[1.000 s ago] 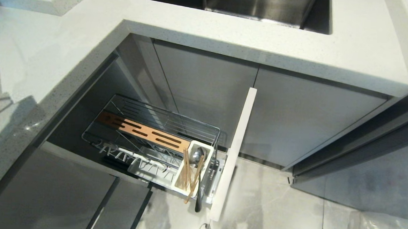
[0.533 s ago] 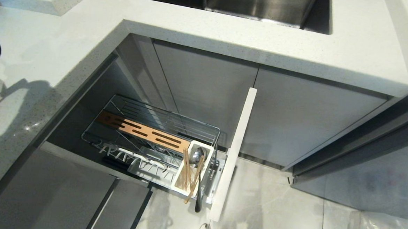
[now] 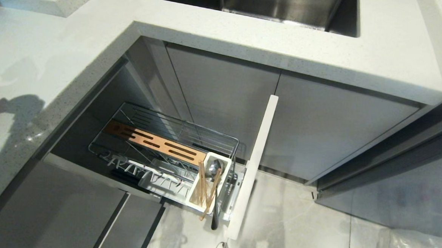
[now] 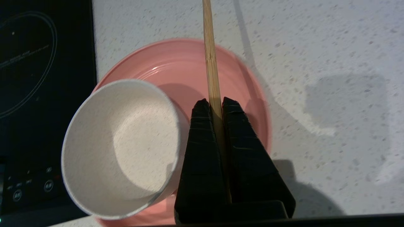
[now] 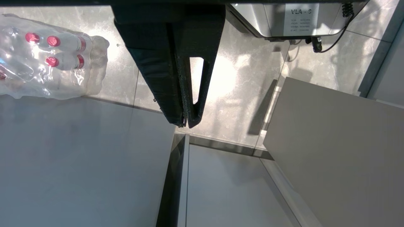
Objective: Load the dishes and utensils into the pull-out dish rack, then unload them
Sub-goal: Take the chopsticks out of the cupboard
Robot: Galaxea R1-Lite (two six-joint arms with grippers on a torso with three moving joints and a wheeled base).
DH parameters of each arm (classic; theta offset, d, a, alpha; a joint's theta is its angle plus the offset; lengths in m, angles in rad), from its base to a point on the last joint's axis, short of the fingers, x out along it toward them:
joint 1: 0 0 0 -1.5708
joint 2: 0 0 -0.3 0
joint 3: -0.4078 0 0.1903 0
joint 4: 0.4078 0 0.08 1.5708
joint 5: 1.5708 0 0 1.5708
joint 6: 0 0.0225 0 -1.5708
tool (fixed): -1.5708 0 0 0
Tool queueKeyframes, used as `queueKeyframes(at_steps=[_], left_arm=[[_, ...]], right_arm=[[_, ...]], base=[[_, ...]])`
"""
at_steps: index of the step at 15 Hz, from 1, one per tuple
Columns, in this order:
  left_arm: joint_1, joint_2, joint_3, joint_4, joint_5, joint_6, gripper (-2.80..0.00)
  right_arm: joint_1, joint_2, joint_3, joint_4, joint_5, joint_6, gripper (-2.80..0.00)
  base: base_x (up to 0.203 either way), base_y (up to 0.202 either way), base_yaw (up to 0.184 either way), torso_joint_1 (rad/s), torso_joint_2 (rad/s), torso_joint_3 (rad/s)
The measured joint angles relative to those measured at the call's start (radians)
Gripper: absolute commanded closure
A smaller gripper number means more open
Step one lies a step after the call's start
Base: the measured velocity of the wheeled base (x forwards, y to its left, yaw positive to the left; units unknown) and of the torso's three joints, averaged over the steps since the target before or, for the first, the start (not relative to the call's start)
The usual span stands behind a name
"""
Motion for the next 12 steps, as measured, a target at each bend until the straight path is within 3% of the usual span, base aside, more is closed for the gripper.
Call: queueKeyframes(at_steps=[8, 12], left_arm=[[0.011, -0.051, 0.12, 0.004, -0.014, -0.081, 0.0], [0.037, -0.048, 0.14, 0.004, -0.056, -0.111, 0.0]], right_arm=[[0.0, 0.0, 0.0, 0.0, 0.0, 0.0, 0.0], [0.0, 0.0, 0.0, 0.0, 0.0, 0.0, 0.0]], base=[[0.0, 0.0, 0.0, 0.0, 0.0, 0.0], [0.0, 0.0, 0.0, 0.0, 0.0, 0.0]])
